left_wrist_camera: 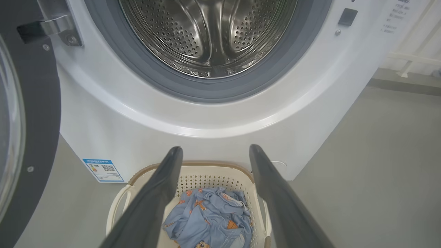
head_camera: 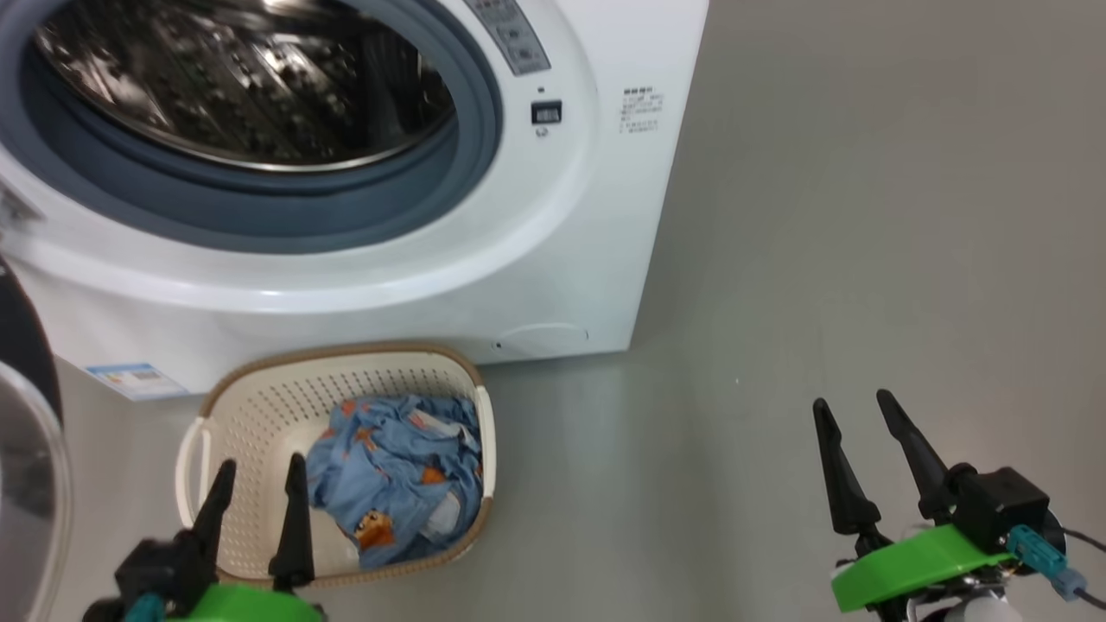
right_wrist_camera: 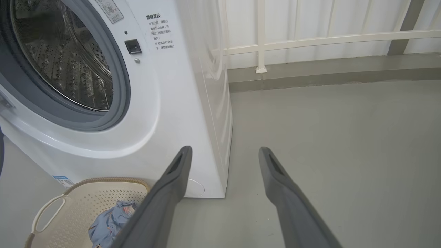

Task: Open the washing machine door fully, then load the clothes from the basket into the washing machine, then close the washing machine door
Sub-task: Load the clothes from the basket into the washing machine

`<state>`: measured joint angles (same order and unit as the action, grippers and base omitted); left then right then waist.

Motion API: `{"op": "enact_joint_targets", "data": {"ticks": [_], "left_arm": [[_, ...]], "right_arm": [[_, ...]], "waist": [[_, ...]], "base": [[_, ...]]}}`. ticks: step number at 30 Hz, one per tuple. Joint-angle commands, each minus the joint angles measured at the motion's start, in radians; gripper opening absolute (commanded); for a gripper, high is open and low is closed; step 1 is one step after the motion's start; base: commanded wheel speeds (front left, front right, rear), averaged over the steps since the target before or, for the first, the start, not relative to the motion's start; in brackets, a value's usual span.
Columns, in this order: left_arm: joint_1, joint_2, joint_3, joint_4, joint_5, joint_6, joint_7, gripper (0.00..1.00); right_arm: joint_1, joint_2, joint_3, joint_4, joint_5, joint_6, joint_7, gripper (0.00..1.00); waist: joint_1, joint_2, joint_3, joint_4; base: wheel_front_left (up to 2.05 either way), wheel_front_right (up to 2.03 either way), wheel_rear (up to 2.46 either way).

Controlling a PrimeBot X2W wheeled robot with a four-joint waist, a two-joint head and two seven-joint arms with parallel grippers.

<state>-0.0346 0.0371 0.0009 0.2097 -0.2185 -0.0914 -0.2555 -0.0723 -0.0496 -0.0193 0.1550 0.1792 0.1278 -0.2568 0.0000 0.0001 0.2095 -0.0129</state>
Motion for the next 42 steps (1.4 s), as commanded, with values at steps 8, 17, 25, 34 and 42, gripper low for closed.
{"op": "enact_joint_targets", "data": {"ticks": [8,17,25,34,42], "left_arm": [[-0.153,0.018,0.018,0.080,0.007,-0.027,-0.006,1.00],[-0.271,0.034,0.019,0.161,0.011,-0.037,-0.006,1.00],[-0.384,0.063,0.025,0.292,0.000,-0.039,-0.006,1.00],[-0.526,0.134,-0.032,0.448,-0.043,-0.039,-0.006,1.00],[-0.629,0.191,-0.073,0.609,-0.058,-0.039,-0.006,1.00]], "right_arm": [[-0.073,-0.001,0.041,-0.047,0.002,0.003,-0.005,1.00],[-0.109,-0.001,0.044,-0.066,0.006,0.003,-0.005,1.00],[-0.133,-0.001,0.045,-0.087,0.010,0.003,-0.005,1.00],[-0.159,-0.001,0.057,-0.112,0.016,0.003,-0.005,1.00],[-0.175,-0.001,0.073,-0.128,0.033,0.003,-0.005,1.00]], "waist": [[0.0000,-0.0001,0.151,-0.051],[0.0000,-0.0001,0.286,-0.094],[0.0000,-0.0001,0.399,-0.122],[0.0000,-0.0001,0.528,-0.139],[0.0000,-0.0001,0.619,-0.156]], "base": [[0.00,0.00,0.00],[0.00,0.00,0.00],[0.00,0.00,0.00],[0.00,0.00,0.00],[0.00,0.00,0.00]]}}
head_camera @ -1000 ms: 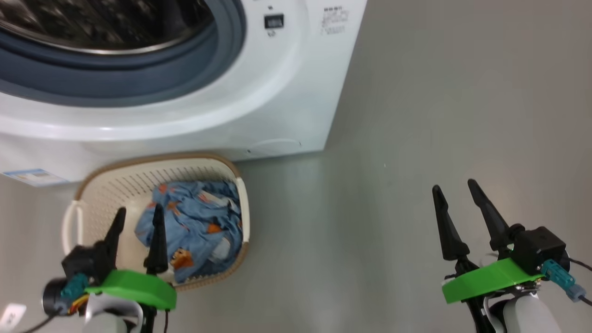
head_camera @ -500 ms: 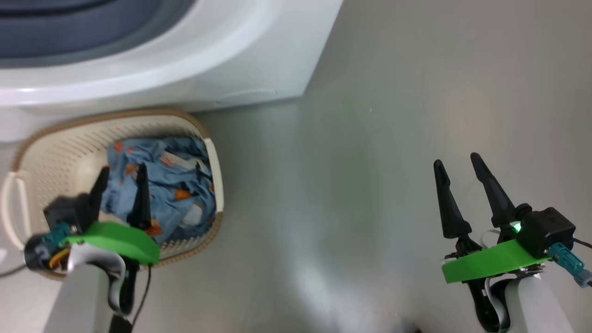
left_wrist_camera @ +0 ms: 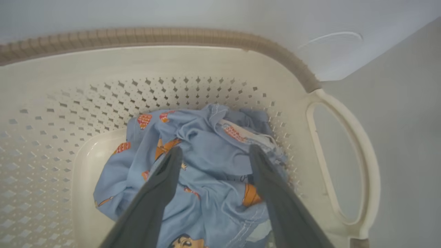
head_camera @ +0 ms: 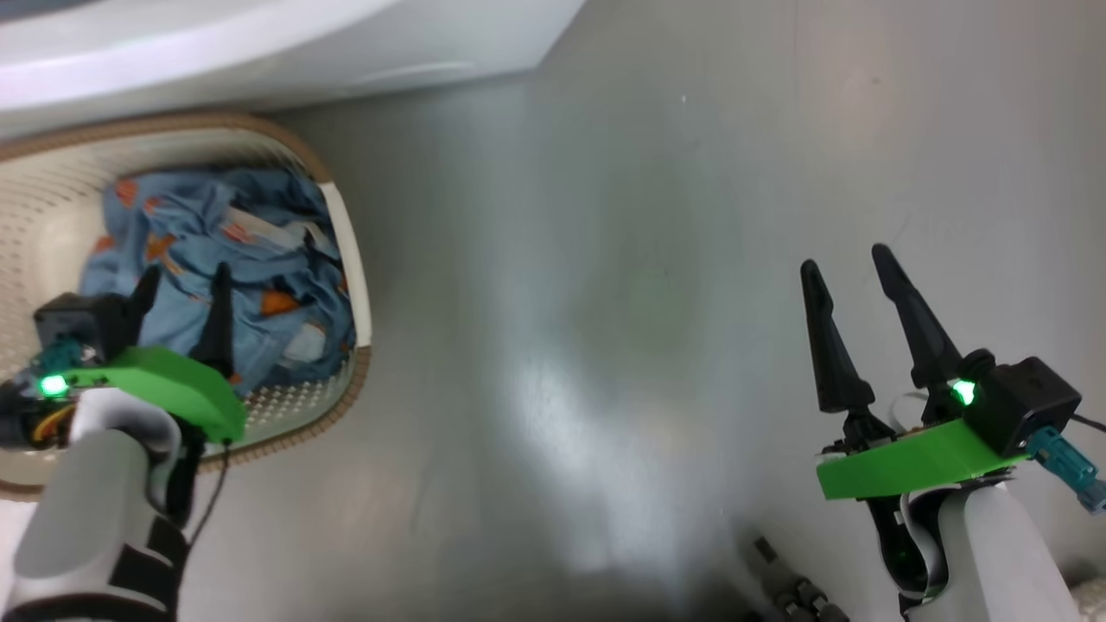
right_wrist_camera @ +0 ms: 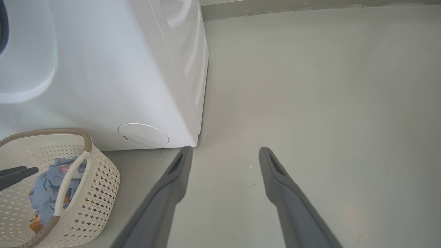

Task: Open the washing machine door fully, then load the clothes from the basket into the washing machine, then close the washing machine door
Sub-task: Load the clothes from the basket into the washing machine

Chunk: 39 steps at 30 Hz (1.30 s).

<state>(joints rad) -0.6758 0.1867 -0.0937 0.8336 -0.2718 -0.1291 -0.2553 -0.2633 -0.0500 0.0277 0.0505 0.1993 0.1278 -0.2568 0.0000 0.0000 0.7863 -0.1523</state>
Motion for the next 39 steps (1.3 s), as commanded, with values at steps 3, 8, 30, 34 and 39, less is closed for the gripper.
{"op": "enact_joint_targets", "data": {"ticks": [3,8,30,34,39], "left_arm": [[-0.034,0.059,0.017,0.062,-0.023,-0.001,-0.006,1.00],[-0.095,0.086,-0.027,0.133,-0.054,-0.001,-0.006,1.00],[-0.269,0.117,-0.072,0.343,-0.208,-0.001,0.048,0.00],[-0.243,0.098,-0.088,0.344,-0.234,-0.001,0.032,0.00],[-0.181,0.083,-0.115,0.290,-0.257,-0.002,0.001,0.00]], "right_arm": [[0.012,0.000,0.029,-0.029,0.018,0.003,-0.005,1.00],[0.008,0.000,0.035,-0.035,0.034,0.003,-0.005,1.00],[-0.013,0.000,0.071,-0.031,0.064,0.003,-0.005,1.00],[-0.020,0.000,0.071,-0.026,0.065,0.003,-0.005,1.00],[-0.027,0.000,0.062,-0.012,0.059,0.003,-0.005,1.00]], "waist": [[0.0000,0.0000,0.074,-0.027],[0.0000,0.0000,0.117,-0.042],[0.0000,0.0000,0.160,-0.068],[0.0000,0.0000,0.118,-0.056],[0.0000,0.0000,0.040,-0.029]], "base": [[0.00,0.00,0.00],[0.00,0.00,0.00],[0.00,0.00,0.00],[0.00,0.00,0.00],[0.00,0.00,0.00]]}}
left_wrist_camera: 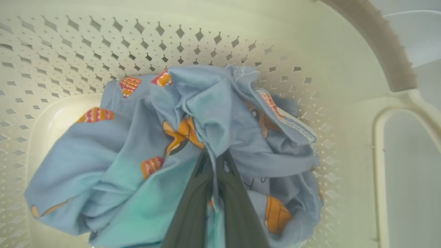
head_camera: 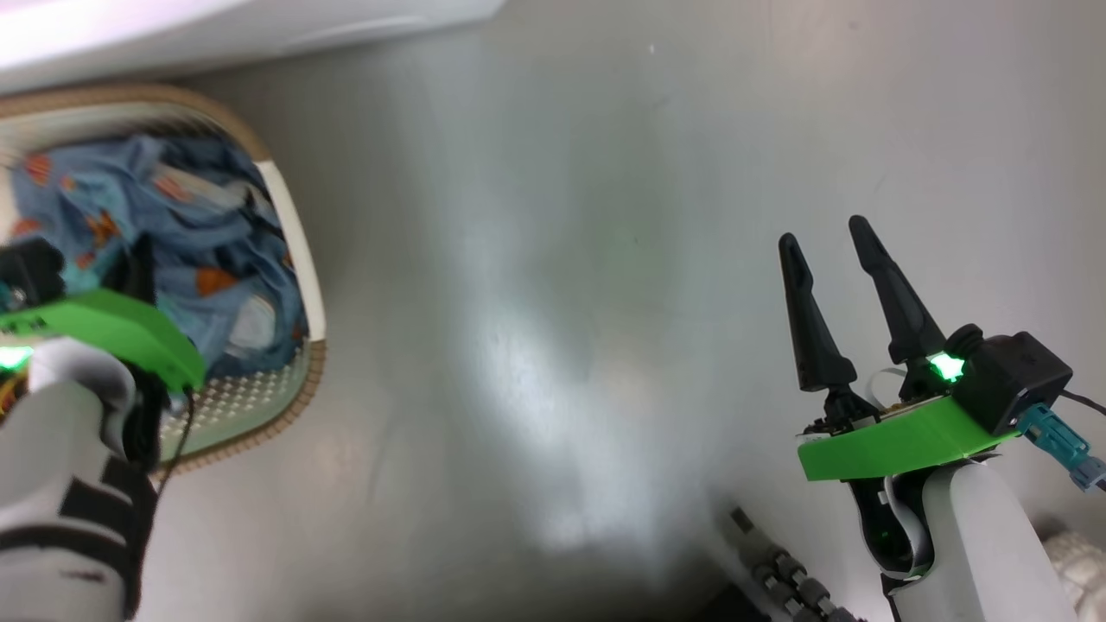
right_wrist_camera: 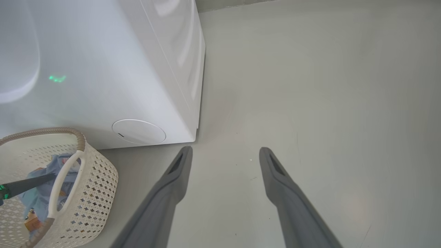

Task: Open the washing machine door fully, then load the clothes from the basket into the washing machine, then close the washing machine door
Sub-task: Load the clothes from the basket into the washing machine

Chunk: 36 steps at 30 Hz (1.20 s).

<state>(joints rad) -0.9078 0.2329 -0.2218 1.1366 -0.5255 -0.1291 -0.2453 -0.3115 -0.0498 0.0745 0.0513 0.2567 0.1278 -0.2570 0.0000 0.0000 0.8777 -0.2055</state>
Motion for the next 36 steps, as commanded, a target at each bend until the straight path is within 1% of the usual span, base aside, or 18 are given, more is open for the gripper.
{"op": "enact_joint_targets", "data": {"ticks": [1,4,7,19,21,27,36], "left_arm": [[0.068,0.034,0.009,-0.027,-0.006,-0.002,-0.012,0.00],[0.122,0.029,0.011,-0.094,-0.009,-0.002,-0.016,0.00],[0.194,0.019,0.042,-0.182,0.004,-0.002,-0.016,0.00],[0.414,-0.067,0.163,-0.460,0.099,0.001,-0.016,0.00],[0.444,-0.085,0.184,-0.499,0.112,0.000,-0.016,0.00],[0.512,-0.130,0.232,-0.586,0.131,-0.001,-0.016,0.00],[0.573,-0.160,0.245,-0.678,0.152,-0.001,-0.016,0.00]], "right_arm": [[0.021,0.000,0.014,-0.009,-0.001,0.003,-0.005,1.00],[0.022,0.000,0.017,0.006,0.003,0.003,-0.005,1.00],[0.024,0.000,0.019,0.022,0.003,0.003,-0.005,1.00],[0.050,0.000,0.031,0.068,-0.015,0.003,-0.005,1.00],[0.057,0.000,0.030,0.076,0.005,0.003,-0.005,1.00],[0.072,0.000,0.036,0.100,-0.008,0.003,-0.005,1.00],[0.091,0.000,0.046,0.119,-0.015,0.003,-0.005,1.00]], "waist": [[0.0000,0.0000,-0.068,0.031],[0.0000,0.0000,-0.119,0.049],[0.0000,0.0000,-0.171,0.067],[0.0000,0.0000,-0.329,0.126],[0.0000,0.0000,-0.354,0.133],[0.0000,0.0000,-0.424,0.150],[0.0000,0.0000,-0.517,0.170]], "base": [[0.00,0.00,0.00],[0.00,0.00,0.00],[0.00,0.00,0.00],[0.00,0.00,0.00],[0.00,0.00,0.00],[0.00,0.00,0.00],[0.00,0.00,0.00]]}}
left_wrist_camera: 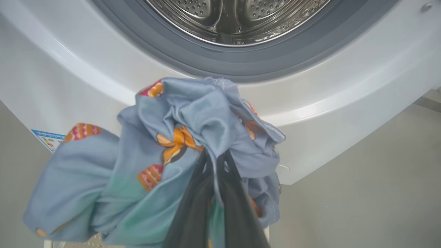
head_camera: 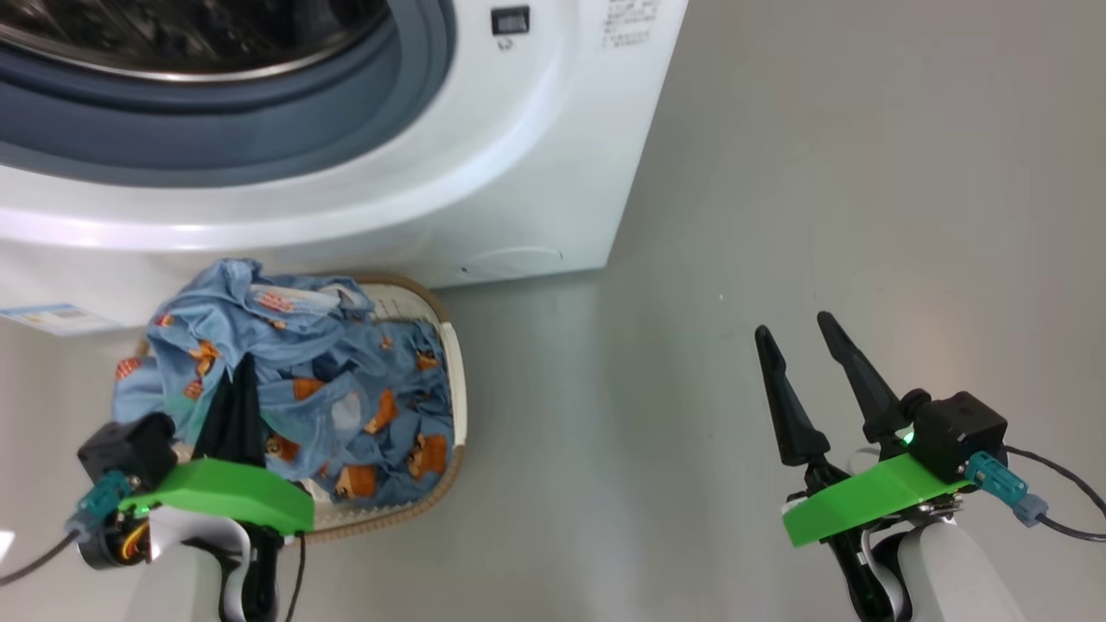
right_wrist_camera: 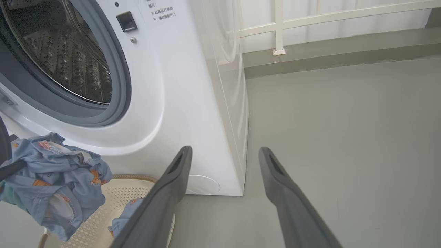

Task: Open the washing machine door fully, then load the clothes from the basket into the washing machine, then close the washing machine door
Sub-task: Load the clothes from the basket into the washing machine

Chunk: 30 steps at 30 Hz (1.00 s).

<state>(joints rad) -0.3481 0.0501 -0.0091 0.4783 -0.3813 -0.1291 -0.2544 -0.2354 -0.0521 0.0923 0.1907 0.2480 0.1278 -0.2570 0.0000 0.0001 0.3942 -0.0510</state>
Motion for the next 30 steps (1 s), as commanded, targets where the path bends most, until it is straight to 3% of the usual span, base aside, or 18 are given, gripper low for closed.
{"op": "enact_joint_targets", "data": {"ticks": [1,17,30], "left_arm": [[0.021,0.020,0.032,-0.033,0.010,-0.001,-0.007,0.00],[0.114,0.003,0.034,-0.270,0.067,-0.001,-0.007,0.00],[0.224,0.011,0.056,-0.348,0.166,0.004,-0.007,0.00]], "right_arm": [[0.016,0.002,0.029,-0.019,-0.007,0.003,-0.005,1.00],[0.055,0.002,0.049,0.009,0.021,0.003,-0.005,1.00],[0.093,0.002,0.036,-0.003,-0.016,0.003,-0.005,1.00]], "waist": [[0.0000,-0.0001,-0.043,0.017],[0.0000,-0.0001,-0.176,0.047],[0.0000,-0.0001,-0.275,0.035]], "base": [[0.00,0.00,0.00],[0.00,0.00,0.00],[0.00,0.00,0.00]]}}
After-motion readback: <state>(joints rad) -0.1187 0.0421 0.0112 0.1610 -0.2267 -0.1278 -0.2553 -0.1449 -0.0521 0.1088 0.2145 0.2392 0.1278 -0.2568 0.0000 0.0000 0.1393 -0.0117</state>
